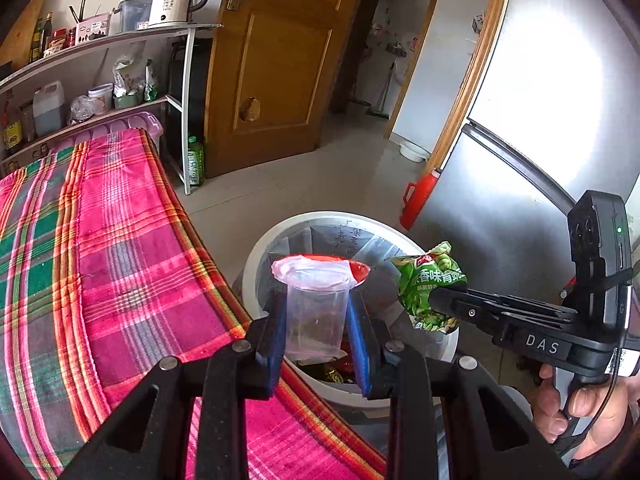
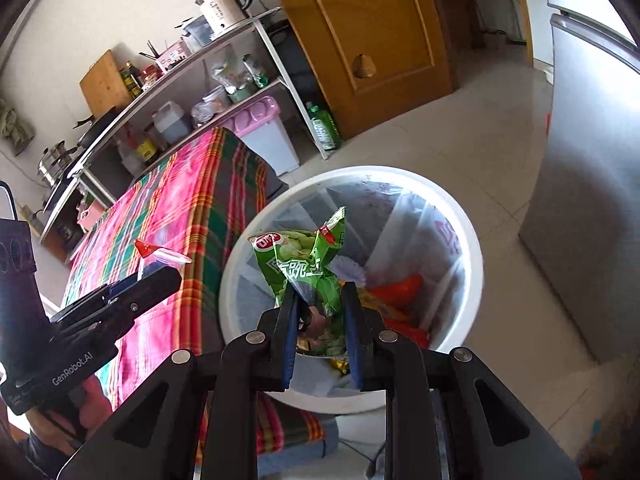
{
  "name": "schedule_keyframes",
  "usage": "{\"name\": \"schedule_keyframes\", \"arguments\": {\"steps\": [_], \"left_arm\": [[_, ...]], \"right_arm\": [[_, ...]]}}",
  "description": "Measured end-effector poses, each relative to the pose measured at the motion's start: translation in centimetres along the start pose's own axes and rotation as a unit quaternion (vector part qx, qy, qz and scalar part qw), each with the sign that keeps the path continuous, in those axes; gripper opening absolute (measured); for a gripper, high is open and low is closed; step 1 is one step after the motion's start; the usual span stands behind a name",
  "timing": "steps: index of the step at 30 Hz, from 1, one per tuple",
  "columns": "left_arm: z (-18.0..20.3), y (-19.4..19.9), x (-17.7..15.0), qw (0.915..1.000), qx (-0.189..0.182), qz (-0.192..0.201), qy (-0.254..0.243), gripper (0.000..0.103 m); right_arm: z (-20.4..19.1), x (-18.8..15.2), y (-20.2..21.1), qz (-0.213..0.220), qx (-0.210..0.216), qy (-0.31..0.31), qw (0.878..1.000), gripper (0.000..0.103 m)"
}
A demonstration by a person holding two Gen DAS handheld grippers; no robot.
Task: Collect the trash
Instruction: 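Open both tools to drop the clear cup and green bag into the bin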
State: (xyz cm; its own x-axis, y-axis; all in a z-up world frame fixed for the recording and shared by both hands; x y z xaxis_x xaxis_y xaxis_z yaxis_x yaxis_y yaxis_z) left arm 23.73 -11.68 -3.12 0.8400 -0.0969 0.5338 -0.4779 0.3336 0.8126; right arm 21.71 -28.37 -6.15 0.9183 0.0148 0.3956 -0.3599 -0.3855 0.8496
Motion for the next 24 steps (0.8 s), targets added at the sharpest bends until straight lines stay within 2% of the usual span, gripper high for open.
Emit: {"name": "schedule_keyframes", "arguments": {"steps": [14, 19, 24], "left_arm": [[1.2, -3.8, 0.2, 0.9988, -0.013, -0.048, 0.002, 0.031], [1.1, -3.5, 0.2, 0.9988, -0.020, -0.044, 0.006, 0.043], [1.0, -2.5, 0.0, 0.9991, -0.024, -0.035, 0.005, 0.043]], "right_arm": [[1.6, -0.3, -1.1, -0.016, -0.011, -0.017, 1.000, 0.024], [1.3, -0.3, -0.4, -0.007, -0.009, -0.013, 1.000, 0.031], [0.6, -0.5, 0.5, 0.005, -0.010, -0.008, 1.000, 0.032]]}}
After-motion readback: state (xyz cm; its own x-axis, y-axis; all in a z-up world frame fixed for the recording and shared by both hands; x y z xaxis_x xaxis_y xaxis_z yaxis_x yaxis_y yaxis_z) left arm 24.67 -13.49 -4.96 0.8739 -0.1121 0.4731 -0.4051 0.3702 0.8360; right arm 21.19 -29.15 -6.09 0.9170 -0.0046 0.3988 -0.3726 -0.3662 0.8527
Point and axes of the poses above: each gripper's, at about its wrist camera, not at the fingertips, and y roughly against the way its jaws point, z to its right, x to its top, the point moved 4 cm from there along -y, roughly the way its jaws point, and after that the axes turned 14 degrees about -z, right-handed, at the moved point
